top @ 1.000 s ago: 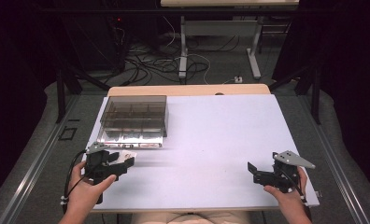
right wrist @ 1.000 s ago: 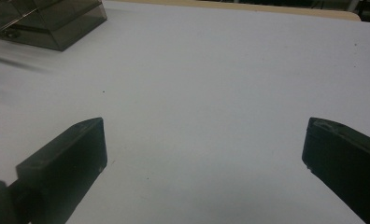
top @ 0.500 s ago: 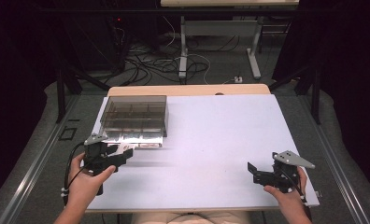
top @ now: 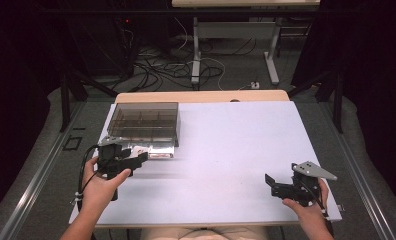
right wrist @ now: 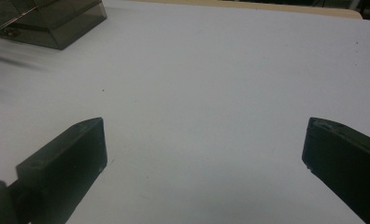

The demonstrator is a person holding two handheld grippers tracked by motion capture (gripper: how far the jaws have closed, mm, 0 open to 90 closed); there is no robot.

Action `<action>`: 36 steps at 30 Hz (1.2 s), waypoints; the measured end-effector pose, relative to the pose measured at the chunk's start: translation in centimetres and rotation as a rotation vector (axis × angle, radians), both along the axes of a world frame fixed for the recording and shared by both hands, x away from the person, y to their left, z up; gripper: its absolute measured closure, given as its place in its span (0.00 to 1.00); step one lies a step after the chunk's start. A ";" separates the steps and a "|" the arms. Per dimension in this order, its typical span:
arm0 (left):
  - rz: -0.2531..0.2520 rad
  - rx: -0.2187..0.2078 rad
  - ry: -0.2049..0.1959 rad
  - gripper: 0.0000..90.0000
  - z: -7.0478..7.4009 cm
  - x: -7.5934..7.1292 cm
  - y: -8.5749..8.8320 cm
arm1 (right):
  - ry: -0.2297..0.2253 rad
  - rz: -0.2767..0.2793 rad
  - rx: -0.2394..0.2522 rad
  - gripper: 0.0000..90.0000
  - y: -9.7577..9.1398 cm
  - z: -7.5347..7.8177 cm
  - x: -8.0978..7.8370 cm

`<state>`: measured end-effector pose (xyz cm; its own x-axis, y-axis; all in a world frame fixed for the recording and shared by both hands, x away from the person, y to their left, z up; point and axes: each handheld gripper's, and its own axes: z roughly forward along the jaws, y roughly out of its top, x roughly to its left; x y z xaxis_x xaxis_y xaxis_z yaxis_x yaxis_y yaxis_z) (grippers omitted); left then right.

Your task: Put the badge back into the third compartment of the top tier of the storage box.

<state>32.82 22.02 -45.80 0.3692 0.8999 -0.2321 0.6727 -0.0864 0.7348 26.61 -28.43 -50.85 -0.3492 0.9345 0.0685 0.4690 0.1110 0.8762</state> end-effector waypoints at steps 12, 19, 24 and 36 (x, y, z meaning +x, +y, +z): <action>0.018 -0.028 0.012 0.37 0.0 1.3 -0.8 | -0.006 0.001 0.003 0.00 0.0 -0.1 0.1; 0.023 -0.046 0.032 0.37 0.1 2.3 -1.5 | 0.002 0.002 0.000 0.00 -0.1 0.0 0.0; 0.025 -0.060 0.034 0.37 0.0 3.0 -2.1 | 0.002 0.002 0.000 0.00 -0.1 0.0 0.0; 0.042 -0.091 0.074 0.37 -0.7 4.2 -2.9 | 0.002 0.005 0.002 0.00 -0.2 -0.1 0.1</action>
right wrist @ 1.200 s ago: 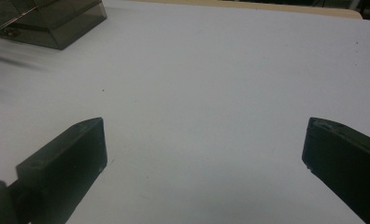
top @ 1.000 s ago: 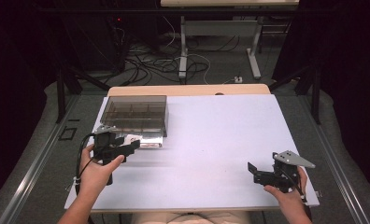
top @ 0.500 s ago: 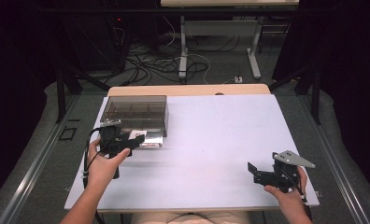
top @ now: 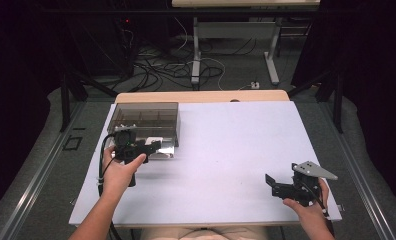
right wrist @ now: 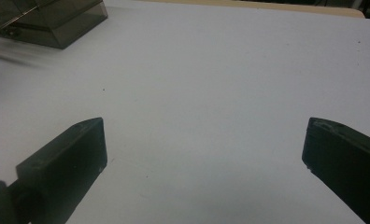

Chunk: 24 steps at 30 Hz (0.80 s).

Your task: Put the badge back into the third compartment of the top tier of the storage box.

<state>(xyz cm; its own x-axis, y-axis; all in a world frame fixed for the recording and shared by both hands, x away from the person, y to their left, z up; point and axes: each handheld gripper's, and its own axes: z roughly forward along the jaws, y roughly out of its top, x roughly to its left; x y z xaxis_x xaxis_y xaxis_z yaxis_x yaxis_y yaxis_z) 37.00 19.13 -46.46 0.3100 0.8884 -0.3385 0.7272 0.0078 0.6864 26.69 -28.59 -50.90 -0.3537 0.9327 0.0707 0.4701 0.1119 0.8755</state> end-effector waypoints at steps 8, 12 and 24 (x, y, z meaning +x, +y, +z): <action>0.013 -0.009 0.006 0.37 -0.2 0.5 -0.4 | 0.000 0.002 0.000 0.00 0.0 0.0 0.0; 0.016 -0.008 0.006 0.37 -0.3 0.8 -0.7 | 0.001 0.003 -0.003 0.00 0.0 0.0 0.0; 0.027 -0.016 0.039 0.37 -0.6 1.3 -1.5 | 0.006 0.004 -0.004 0.00 -0.2 0.1 -0.1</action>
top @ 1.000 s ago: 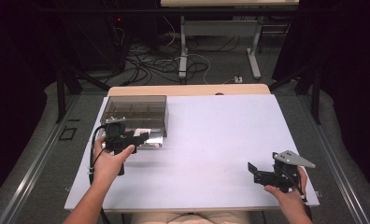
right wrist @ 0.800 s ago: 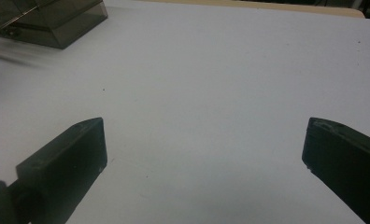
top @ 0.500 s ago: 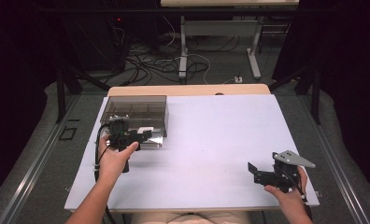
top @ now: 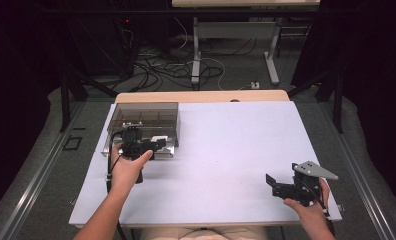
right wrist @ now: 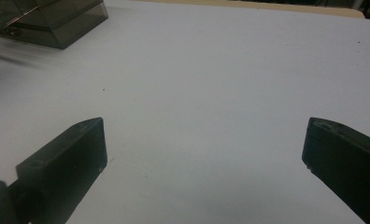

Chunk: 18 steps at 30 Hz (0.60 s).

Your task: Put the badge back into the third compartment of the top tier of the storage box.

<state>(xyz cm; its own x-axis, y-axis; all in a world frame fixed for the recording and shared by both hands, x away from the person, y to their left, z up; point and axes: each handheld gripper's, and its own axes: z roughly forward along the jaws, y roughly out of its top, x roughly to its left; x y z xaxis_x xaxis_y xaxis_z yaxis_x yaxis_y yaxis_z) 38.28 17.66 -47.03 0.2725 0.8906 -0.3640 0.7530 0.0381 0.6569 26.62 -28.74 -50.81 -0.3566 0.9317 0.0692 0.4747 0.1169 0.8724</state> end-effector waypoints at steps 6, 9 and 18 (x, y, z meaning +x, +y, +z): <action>0.006 0.000 -0.002 0.37 -0.2 0.1 -0.3 | 0.001 0.000 0.002 0.00 -0.1 0.0 0.0; 0.002 0.006 0.005 0.37 -0.2 0.2 -0.3 | -0.005 0.003 0.005 0.00 0.0 0.0 0.0; 0.011 0.003 -0.009 0.33 -0.4 0.3 -0.5 | -0.004 -0.001 0.003 0.00 -0.1 0.0 0.0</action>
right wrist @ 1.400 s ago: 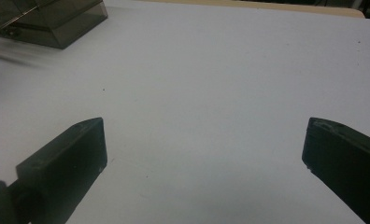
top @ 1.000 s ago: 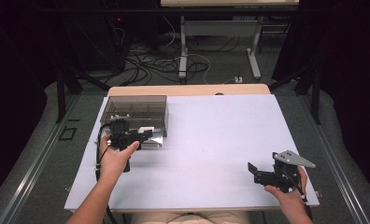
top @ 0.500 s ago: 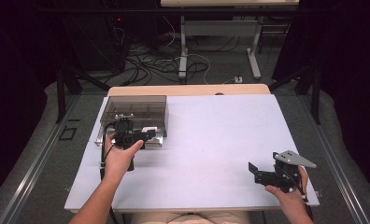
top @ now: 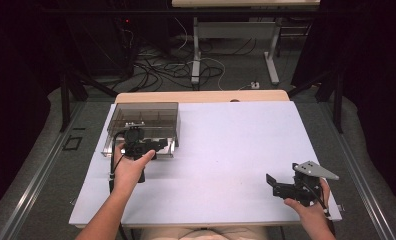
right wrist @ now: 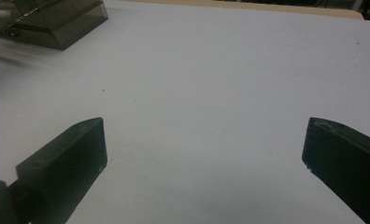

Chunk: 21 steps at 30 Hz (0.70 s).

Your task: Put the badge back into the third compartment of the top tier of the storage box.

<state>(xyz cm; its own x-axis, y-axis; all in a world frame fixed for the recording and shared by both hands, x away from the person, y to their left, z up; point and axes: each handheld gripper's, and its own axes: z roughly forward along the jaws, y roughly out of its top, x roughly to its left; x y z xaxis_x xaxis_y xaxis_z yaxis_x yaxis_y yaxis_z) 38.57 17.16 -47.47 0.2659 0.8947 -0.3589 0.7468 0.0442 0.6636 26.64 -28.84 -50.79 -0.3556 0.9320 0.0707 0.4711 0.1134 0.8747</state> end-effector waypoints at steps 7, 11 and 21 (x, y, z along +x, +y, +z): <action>-0.016 0.024 -0.023 0.32 0.2 -0.2 -0.3 | 0.000 0.003 0.002 0.00 0.0 0.0 0.0; -0.028 0.044 -0.064 0.29 0.3 -0.4 -0.4 | 0.000 0.006 0.012 0.00 0.0 -0.1 0.1; -0.087 0.129 -0.153 0.22 1.1 -1.1 -0.8 | -0.011 0.010 0.007 0.00 -0.1 0.0 0.0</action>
<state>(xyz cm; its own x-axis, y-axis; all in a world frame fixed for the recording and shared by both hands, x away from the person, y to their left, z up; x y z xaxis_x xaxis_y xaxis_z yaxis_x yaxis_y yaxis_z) 37.47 16.34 -46.41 0.3865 0.9021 -0.1921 0.6343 -0.1088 0.7654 26.59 -28.94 -50.84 -0.3656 0.9279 0.0733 0.4600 0.1116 0.8809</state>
